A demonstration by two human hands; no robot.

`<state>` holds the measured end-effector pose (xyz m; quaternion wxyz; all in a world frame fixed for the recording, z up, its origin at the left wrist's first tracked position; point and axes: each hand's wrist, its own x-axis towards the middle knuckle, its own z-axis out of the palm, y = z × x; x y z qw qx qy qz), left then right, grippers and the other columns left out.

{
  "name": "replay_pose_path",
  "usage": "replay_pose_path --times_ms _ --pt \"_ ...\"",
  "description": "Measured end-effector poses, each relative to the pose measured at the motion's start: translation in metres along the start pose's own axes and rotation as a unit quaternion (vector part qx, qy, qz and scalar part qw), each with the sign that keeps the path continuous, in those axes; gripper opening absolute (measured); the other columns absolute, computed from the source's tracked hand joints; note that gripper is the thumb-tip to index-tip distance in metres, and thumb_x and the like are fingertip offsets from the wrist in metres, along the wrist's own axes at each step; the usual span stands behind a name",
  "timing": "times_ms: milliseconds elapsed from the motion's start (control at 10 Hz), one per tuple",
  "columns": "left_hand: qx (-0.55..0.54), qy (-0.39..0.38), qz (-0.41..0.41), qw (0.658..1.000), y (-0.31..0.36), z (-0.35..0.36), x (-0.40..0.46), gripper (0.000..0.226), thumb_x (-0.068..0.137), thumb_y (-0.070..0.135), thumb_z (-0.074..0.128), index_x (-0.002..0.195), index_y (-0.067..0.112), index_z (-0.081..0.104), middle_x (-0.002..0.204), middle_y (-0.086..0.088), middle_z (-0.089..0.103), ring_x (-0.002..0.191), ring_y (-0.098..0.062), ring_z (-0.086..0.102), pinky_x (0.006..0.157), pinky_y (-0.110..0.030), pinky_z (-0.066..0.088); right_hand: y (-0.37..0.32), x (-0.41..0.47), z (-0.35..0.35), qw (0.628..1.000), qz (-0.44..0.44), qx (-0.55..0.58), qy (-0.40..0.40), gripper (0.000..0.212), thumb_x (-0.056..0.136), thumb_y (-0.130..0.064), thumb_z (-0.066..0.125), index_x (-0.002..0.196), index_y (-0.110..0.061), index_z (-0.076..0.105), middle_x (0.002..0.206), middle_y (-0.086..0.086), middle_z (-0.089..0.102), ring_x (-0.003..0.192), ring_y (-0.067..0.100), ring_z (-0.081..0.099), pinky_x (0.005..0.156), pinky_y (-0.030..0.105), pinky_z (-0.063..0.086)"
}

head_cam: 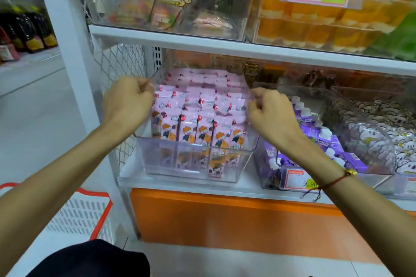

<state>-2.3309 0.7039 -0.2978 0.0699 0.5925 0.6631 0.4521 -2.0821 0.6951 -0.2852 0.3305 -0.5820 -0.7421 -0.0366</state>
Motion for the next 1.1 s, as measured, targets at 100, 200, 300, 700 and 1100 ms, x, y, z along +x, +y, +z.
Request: replay_pose_path --times_ms 100,200,300,700,1100 --pt "-0.001 0.008 0.003 1.000 0.006 0.003 0.009 0.031 0.096 0.023 0.050 0.065 0.030 0.053 0.080 -0.004 0.065 0.077 -0.031 0.068 0.077 -0.041 0.055 0.005 0.018 0.006 1.000 -0.007 -0.021 -0.003 0.014 0.087 -0.008 0.046 0.083 0.001 0.056 0.073 0.021 0.056 0.078 0.045 0.053 0.066 0.042 0.039" --pt "0.031 -0.001 -0.007 0.999 -0.003 0.017 0.008 0.028 0.097 0.022 0.048 0.079 0.016 0.069 0.080 -0.012 0.067 0.079 -0.032 0.065 0.071 -0.035 0.049 0.014 0.021 0.025 0.998 0.011 -0.040 -0.038 0.011 0.088 -0.009 0.046 0.079 -0.004 0.050 0.089 0.031 0.061 0.087 0.049 0.055 0.068 0.043 0.039" --pt "0.038 -0.015 -0.025 0.999 -0.018 0.033 0.000 0.030 0.099 0.024 0.048 0.094 0.007 0.072 0.076 -0.016 0.068 0.075 -0.033 0.062 0.066 -0.032 0.042 0.021 0.012 0.044 0.997 0.022 -0.050 -0.060 0.011 0.088 -0.008 0.045 0.081 -0.003 0.052 0.093 0.030 0.063 0.088 0.049 0.056 0.066 0.041 0.038" --pt "0.034 -0.048 0.000 0.998 -0.036 0.039 -0.004 0.036 0.099 0.035 0.047 0.090 0.009 0.070 0.073 -0.012 0.069 0.071 -0.033 0.065 0.070 -0.040 0.052 0.027 0.008 0.045 0.993 0.050 -0.057 -0.090 0.020 0.085 -0.012 0.049 0.101 0.000 0.054 0.094 0.025 0.066 0.089 0.044 0.059 0.073 0.045 0.050" --pt "0.043 -0.137 -0.044 0.989 -0.025 0.019 -0.002 0.040 0.094 0.034 0.056 0.130 0.017 0.057 0.129 -0.003 0.062 0.100 -0.032 0.066 0.092 -0.042 0.051 0.025 -0.014 0.043 0.984 0.090 0.029 -0.154 0.045 0.090 -0.029 0.057 0.128 -0.010 0.043 0.090 0.010 0.070 0.087 0.033 0.065 0.075 0.041 0.052"
